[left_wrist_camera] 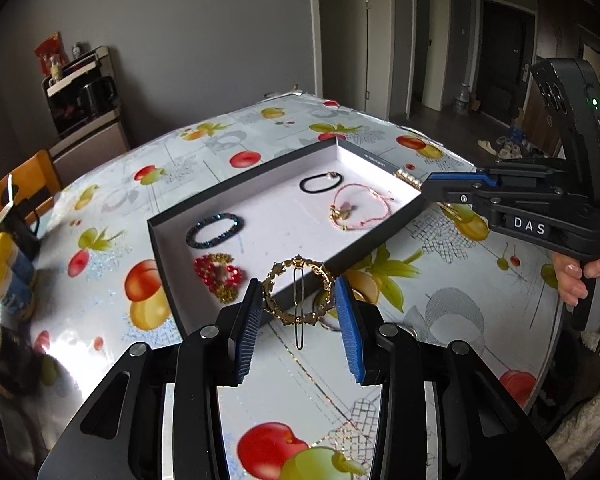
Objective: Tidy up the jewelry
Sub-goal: 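Carry the gold bangle and pearl hairpin toward the black box, then lower the gold bangle and pearl hairpin into the box and open both grippers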
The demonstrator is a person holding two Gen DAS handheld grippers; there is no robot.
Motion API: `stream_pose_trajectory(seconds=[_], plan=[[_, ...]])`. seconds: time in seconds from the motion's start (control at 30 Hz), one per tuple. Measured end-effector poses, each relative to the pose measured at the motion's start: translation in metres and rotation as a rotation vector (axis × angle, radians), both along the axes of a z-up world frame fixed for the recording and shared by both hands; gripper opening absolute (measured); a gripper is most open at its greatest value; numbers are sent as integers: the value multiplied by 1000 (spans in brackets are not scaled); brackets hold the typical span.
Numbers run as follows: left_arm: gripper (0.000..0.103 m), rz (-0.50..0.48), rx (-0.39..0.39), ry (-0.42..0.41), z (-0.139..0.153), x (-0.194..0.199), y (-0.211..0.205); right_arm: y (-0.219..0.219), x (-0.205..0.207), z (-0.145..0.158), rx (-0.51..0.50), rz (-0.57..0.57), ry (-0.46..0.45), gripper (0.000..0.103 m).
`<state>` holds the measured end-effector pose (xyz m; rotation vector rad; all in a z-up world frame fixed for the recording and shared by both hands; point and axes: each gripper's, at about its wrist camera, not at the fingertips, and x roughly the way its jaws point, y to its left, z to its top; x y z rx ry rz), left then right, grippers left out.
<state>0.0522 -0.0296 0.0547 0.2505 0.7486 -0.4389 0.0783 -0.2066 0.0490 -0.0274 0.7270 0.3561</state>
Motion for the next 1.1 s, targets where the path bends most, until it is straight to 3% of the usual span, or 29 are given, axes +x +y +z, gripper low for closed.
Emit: stream_pose_trajectory(seconds=[0.3, 0.6, 1.1], plan=[[39, 36, 3, 24, -12, 56, -2, 17, 43, -6, 32, 21, 36, 8], [39, 55, -35, 140, -43, 103, -1, 39, 96, -29, 42, 31, 112, 8], [39, 56, -19, 206, -68, 126, -1, 56, 130, -58, 18, 34, 210, 8]])
